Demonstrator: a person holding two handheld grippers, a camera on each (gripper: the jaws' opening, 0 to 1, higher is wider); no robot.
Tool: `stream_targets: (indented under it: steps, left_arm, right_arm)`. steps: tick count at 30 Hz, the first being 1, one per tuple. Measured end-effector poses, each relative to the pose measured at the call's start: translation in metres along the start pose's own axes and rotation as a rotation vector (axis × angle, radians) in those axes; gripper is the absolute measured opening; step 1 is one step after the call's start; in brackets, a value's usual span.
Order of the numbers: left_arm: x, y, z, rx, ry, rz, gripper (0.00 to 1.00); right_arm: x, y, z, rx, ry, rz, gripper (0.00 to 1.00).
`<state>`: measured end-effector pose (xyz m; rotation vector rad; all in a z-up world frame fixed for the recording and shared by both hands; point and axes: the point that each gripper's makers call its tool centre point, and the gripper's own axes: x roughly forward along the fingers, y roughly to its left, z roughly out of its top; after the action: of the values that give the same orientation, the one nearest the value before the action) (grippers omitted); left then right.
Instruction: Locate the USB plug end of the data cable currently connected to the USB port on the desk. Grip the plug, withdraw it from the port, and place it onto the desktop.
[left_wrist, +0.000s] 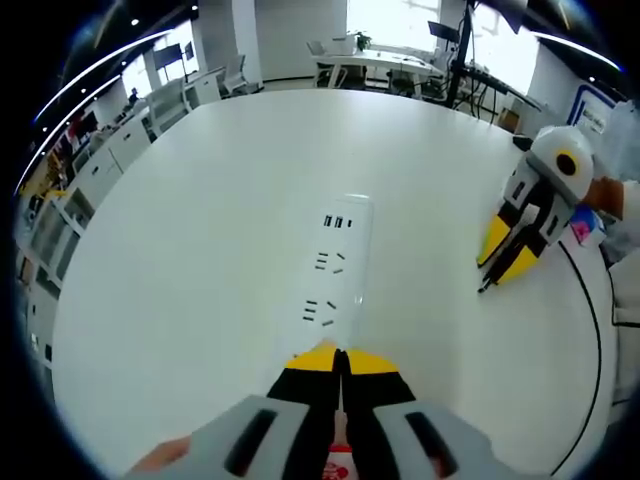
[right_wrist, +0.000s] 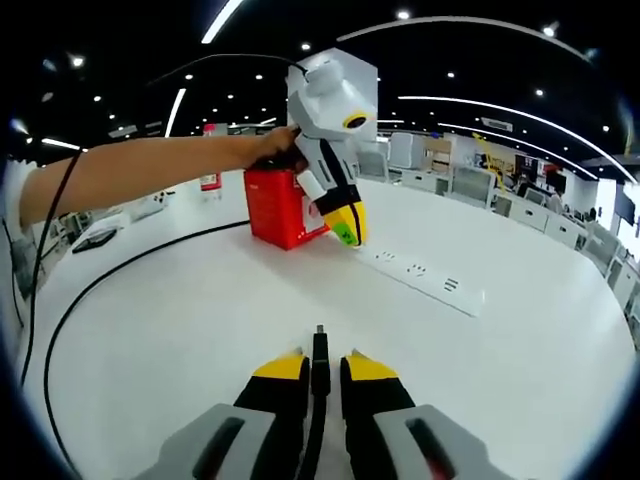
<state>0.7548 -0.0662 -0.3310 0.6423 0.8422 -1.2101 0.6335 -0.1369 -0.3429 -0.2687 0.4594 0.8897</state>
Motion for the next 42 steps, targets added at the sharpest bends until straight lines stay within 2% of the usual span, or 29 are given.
stream_targets:
  steps: [8, 18, 27, 33, 42]
  left_arm:
    - [0.0, -0.001, 0.0, 0.001, 0.001, 0.0, 0.02]
    - [0.0, -0.002, 0.0, 0.001, 0.0, -0.001, 0.02]
    - [0.0, -0.002, 0.0, 0.002, 0.0, -0.001, 0.02]
    - [0.0, -0.002, 0.0, 0.002, 0.0, -0.001, 0.02]
    - [-0.001, -0.002, 0.0, 0.003, 0.0, -0.001, 0.02]
  right_arm:
    - [0.0, 0.005, 0.0, -0.008, -0.007, 0.014, 0.24]
    - [0.0, 0.007, 0.001, -0.03, -0.007, 0.014, 0.27]
    - [0.001, 0.013, 0.005, -0.048, -0.017, 0.03, 0.34]
    - [-0.001, 0.01, 0.007, -0.017, -0.031, 0.036, 0.35]
    - [-0.013, -0.003, 0.026, 0.071, -0.1, 0.025, 0.35]
